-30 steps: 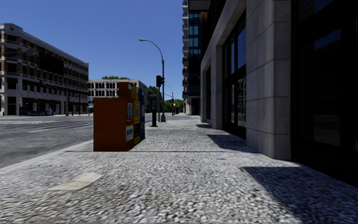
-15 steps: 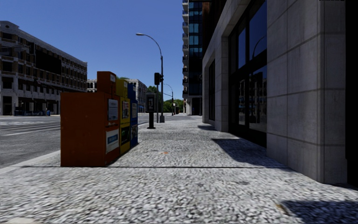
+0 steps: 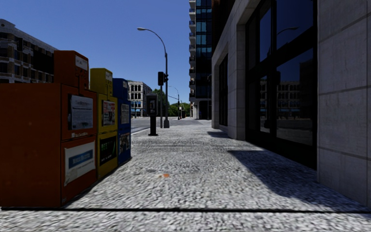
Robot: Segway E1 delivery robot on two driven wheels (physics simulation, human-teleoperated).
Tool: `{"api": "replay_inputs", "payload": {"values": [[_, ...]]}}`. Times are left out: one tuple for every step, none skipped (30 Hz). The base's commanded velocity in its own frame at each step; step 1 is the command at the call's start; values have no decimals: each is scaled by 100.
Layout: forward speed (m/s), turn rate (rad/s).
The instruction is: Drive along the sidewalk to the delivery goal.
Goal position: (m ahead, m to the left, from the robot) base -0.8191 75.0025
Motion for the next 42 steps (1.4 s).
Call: {"api": "replay_inputs", "payload": {"values": [[200, 0], [200, 0], [200, 0], [200, 0], [200, 0], [200, 0], [200, 0], [200, 0], [200, 0], [200, 0], [200, 0], [200, 0], [200, 0], [200, 0], [200, 0], [200, 0], [200, 0], [200, 0], [200, 0], [200, 0], [200, 0], [200, 0], [200, 0], [200, 0], [200, 0], [200, 0], [200, 0], [200, 0], [200, 0], [200, 0], [200, 0], [200, 0], [200, 0], [200, 0], [200, 0], [200, 0], [200, 0], [200, 0], [200, 0], [200, 0], [200, 0], [200, 0]]}}
